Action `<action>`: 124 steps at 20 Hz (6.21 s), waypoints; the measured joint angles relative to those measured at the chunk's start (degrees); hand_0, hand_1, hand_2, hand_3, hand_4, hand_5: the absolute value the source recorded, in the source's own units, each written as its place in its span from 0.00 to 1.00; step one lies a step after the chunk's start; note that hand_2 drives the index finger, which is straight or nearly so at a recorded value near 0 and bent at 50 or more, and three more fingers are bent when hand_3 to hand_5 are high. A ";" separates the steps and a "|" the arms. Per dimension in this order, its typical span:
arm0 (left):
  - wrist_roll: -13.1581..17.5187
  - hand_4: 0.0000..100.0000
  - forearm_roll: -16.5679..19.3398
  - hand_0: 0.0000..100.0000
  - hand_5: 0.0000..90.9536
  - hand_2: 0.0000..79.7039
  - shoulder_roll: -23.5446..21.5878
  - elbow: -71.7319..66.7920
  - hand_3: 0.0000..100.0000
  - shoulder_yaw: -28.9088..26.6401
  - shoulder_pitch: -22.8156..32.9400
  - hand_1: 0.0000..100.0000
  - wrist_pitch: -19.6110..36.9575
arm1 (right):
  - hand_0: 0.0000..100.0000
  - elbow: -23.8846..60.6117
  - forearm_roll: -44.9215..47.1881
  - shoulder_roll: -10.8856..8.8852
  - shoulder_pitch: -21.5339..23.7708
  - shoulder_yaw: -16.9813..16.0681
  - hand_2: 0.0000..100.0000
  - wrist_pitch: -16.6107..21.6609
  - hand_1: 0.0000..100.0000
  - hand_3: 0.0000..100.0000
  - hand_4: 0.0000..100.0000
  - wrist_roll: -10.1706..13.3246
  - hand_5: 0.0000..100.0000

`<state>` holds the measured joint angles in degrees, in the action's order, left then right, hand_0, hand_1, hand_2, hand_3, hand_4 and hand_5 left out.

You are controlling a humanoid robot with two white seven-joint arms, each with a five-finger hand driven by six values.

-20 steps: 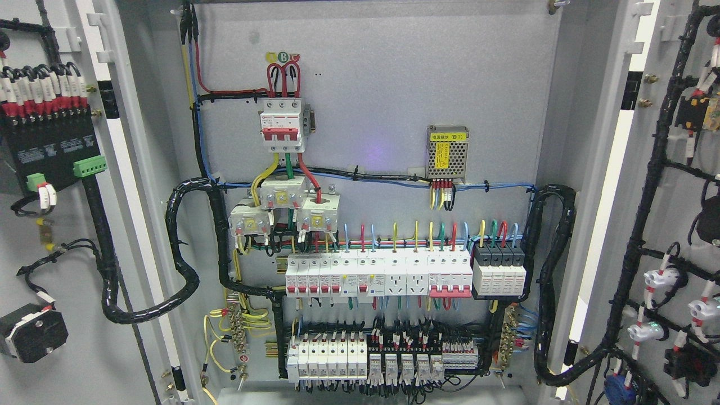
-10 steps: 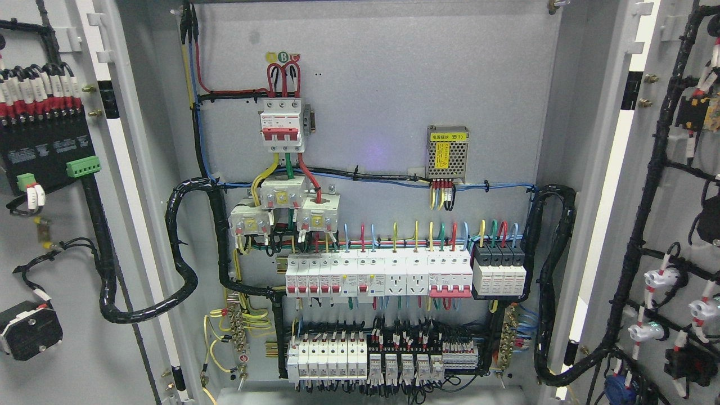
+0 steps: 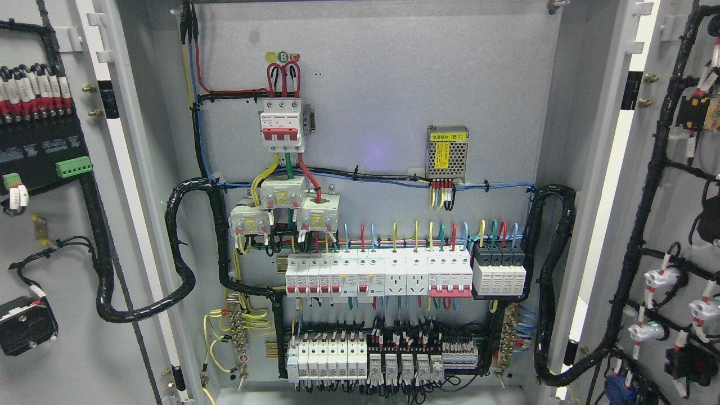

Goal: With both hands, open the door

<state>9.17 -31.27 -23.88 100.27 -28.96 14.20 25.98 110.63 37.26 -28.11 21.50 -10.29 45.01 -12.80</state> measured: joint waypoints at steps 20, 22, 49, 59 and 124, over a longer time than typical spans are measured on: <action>-0.47 0.03 -0.98 0.00 0.00 0.00 -4.00 -10.20 0.00 -2.15 -5.85 0.00 -3.92 | 0.11 -0.36 -0.03 0.19 -1.10 0.13 0.00 0.00 0.00 0.00 0.00 -0.08 0.00; -0.47 0.03 -1.04 0.00 0.00 0.00 -4.36 -10.95 0.00 -2.20 -6.29 0.00 -4.19 | 0.11 -0.37 -0.03 0.19 -1.11 0.19 0.00 0.00 0.00 0.00 0.00 -0.08 0.00; -0.56 0.03 -3.50 0.00 0.00 0.00 -5.70 -10.43 0.00 -1.77 -4.71 0.00 -4.01 | 0.11 0.98 -0.70 -0.77 -2.67 3.90 0.00 0.00 0.00 0.00 0.00 -0.52 0.00; -0.36 0.03 -4.30 0.00 0.00 0.00 -3.92 -2.53 0.00 0.90 0.72 0.00 -3.44 | 0.11 -0.08 -4.20 -1.37 -4.06 10.63 0.00 0.00 0.00 0.00 0.00 -0.66 0.00; -2.10 0.03 25.68 0.00 0.00 0.00 21.72 -74.17 0.00 32.21 -1.44 0.00 -7.73 | 0.11 -86.53 -18.15 22.83 0.33 28.14 0.00 -10.54 0.00 0.00 0.00 1.98 0.00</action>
<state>7.06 -5.59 -2.15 26.10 3.26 12.76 18.26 24.09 19.11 -5.29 21.83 17.85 34.47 -10.82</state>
